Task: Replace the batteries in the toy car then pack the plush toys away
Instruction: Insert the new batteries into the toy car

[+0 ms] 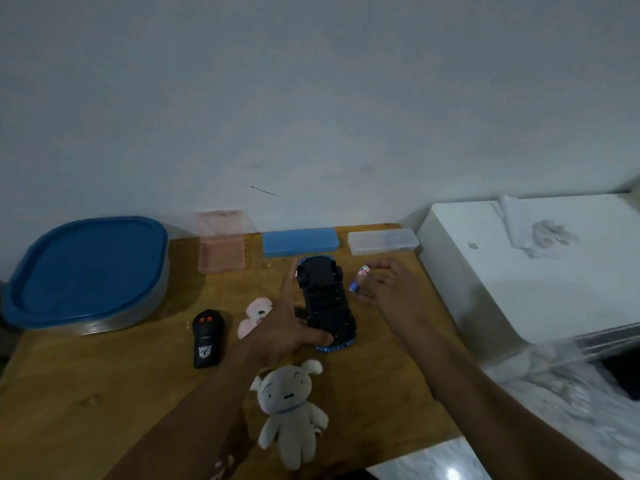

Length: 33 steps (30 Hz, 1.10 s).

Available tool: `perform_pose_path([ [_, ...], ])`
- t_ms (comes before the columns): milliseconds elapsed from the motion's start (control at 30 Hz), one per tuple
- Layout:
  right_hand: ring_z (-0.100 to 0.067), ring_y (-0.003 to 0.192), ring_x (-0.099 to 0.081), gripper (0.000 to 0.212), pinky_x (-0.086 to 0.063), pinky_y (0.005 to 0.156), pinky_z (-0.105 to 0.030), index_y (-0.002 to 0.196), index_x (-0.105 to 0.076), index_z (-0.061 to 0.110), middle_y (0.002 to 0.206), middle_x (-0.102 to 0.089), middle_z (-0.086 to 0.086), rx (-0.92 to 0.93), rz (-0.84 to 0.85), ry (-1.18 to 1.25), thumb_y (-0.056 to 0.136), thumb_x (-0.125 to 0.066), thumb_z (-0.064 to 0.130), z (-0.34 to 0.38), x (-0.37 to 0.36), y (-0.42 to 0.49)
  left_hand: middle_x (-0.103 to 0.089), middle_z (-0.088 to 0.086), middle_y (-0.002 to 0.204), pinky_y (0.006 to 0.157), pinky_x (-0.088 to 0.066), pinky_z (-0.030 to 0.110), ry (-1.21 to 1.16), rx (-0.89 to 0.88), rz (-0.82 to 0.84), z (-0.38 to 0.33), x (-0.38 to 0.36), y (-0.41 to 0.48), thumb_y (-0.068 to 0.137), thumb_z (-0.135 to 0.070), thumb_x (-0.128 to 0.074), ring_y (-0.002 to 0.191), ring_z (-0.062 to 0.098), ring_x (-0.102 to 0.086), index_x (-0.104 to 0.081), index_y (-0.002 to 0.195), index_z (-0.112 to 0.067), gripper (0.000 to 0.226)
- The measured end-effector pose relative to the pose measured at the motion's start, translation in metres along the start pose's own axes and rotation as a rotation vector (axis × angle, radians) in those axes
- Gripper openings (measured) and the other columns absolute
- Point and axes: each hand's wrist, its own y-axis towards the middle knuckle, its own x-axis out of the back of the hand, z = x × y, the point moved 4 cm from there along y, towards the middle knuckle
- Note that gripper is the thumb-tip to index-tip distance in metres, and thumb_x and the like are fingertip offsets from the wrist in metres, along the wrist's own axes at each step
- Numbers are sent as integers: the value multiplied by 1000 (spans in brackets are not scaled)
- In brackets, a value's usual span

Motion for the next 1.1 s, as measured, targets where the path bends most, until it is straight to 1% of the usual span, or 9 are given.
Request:
perform_pose_path([
  [133, -15, 81, -72, 19, -57, 65, -24, 101, -62, 12, 94, -72, -6, -4, -97, 27, 84, -70, 14, -3, 3, -13, -64, 0, 113, 75, -60, 40, 60, -1, 10, -4, -7, -1, 68, 10, -79, 92, 17, -69, 13, 144, -53, 135],
  [267, -11, 77, -72, 16, -58, 65, -23, 99, -63, 11, 90, -74, -4, 18, -103, 7, 85, -70, 16, 4, 2, -15, -56, -21, 108, 69, -59, 30, 67, -9, -1, -16, -9, 3, 70, 10, -77, 81, -1, -69, 17, 147, -45, 133],
  [367, -14, 79, -72, 15, -60, 72, -30, 96, -64, 11, 87, -74, -4, 54, -89, -16, 85, -71, 18, 15, 5, -10, -56, -16, 115, 65, -59, 31, 49, -35, -22, -27, -11, 9, 71, 12, -76, 83, 5, -70, 9, 148, -46, 128],
  [467, -13, 80, -70, 15, -56, 64, -24, 94, -63, 16, 86, -72, 1, 125, -85, -148, 84, -70, 25, 25, 8, -1, -57, -8, 120, 68, -61, 36, 45, -91, -61, -41, -18, 13, 69, 13, -75, 90, 11, -69, -7, 141, -53, 119],
  [533, -10, 81, -67, 14, -52, 62, -20, 89, -61, 19, 85, -70, 6, 171, -111, -231, 83, -71, 27, 27, 9, 6, -61, -3, 119, 73, -60, 43, 7, -94, -72, -45, -22, 17, 68, 16, -74, 95, 18, -70, -10, 133, -60, 119],
  [633, -9, 79, -66, 15, -55, 67, -28, 78, -59, 24, 82, -68, 8, 231, -136, -272, 80, -73, 26, 25, 6, 15, -61, 1, 123, 75, -59, 48, -20, -72, -73, -49, -27, 19, 69, 15, -74, 97, 22, -71, -9, 135, -62, 121],
  [700, -6, 76, -64, 15, -55, 67, -25, 76, -59, 24, 80, -66, 9, 257, -140, -297, 80, -73, 25, 25, 5, 17, -62, 4, 121, 74, -60, 45, -14, -84, -65, -52, -29, 19, 70, 16, -73, 94, 21, -71, -17, 133, -63, 116],
  [800, -4, 74, -63, 12, -52, 65, -19, 76, -62, 22, 78, -65, 11, 272, -130, -303, 80, -74, 22, 25, 5, 19, -67, 2, 105, 66, -59, 31, -4, -117, -74, -57, -33, 14, 73, 19, -68, 85, 12, -72, -24, 110, -70, 106],
  [1100, -4, 72, -63, 12, -44, 54, -9, 82, -67, 18, 82, -68, 6, 191, -96, -240, 80, -75, 27, 24, 0, 21, -65, -2, 99, 63, -57, 22, -3, -129, -61, -71, -36, 6, 77, 23, -62, 81, 4, -72, -32, 110, -55, 90],
])
